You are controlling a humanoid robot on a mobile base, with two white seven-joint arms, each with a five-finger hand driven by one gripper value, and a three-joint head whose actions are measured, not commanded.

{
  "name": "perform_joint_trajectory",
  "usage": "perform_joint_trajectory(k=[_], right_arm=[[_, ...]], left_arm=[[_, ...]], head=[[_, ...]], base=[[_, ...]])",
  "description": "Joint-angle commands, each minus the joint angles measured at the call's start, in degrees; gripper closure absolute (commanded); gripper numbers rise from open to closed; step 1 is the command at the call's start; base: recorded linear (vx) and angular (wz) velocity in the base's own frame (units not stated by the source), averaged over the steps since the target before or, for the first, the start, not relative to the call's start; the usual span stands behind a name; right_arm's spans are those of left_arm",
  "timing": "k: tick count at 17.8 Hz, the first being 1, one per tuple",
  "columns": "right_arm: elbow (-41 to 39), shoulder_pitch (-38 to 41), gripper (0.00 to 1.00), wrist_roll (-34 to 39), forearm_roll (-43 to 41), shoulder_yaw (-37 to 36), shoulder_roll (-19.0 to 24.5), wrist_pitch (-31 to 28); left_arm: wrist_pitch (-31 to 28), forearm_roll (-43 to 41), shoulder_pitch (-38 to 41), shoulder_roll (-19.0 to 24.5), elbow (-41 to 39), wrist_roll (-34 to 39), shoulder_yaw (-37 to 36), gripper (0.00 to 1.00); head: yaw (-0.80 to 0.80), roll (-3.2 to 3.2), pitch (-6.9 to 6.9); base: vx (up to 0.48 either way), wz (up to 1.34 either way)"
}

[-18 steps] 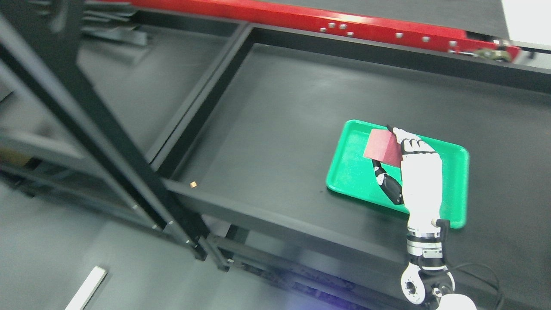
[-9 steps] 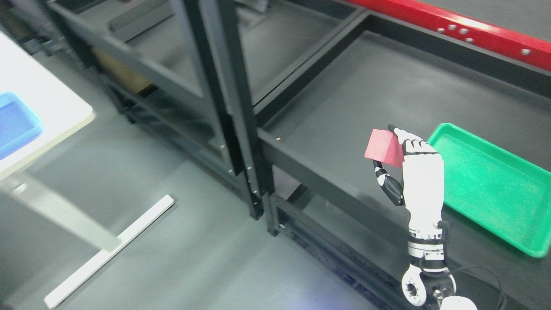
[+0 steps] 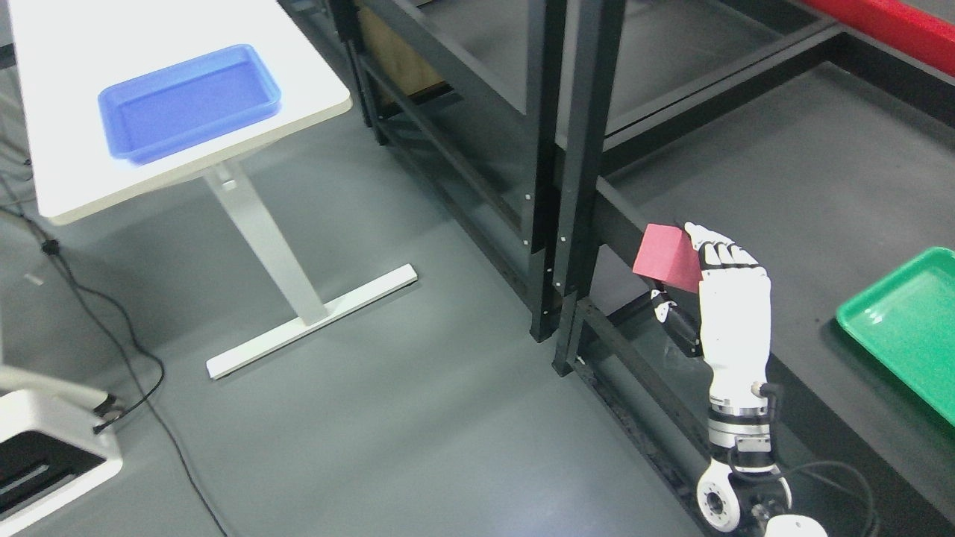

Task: Pick pink block from left shelf to tray
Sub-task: 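Turn and drive to the white table holding the block over the blue tray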

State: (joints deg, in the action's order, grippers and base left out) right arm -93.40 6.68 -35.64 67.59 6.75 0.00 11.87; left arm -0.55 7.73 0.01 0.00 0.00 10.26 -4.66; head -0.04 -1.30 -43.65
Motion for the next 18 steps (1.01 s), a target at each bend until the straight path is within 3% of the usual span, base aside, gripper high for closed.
perform_joint_trajectory(k=[1,11,18], right_arm=[[-0.2,0.09,0.95,0.05,-0.01,0.02,-1.0,-0.01],[-0.2,0.26,0.95,0.05,-0.01,0.28,-1.0,-0.01],[-0.12,0.26,0.95,0.13,-0.01,0.28,-1.0,-0.01]], left_arm=[[0.02,0.0,-1.68,1.0,-1.0,0.02,0.0,0.0],[0.02,0.0,-1.68,1.0,-1.0,0.02,0.0,0.0],[0.02,0.0,-1.77,1.0,-1.0,0.02,0.0,0.0]], head=[[0.0,0.0,0.0],[0.0,0.0,-0.01],[0.0,0.0,-0.01]], base=[[-0.137,0.65],[-0.064,0.62],[0.07,0.64]])
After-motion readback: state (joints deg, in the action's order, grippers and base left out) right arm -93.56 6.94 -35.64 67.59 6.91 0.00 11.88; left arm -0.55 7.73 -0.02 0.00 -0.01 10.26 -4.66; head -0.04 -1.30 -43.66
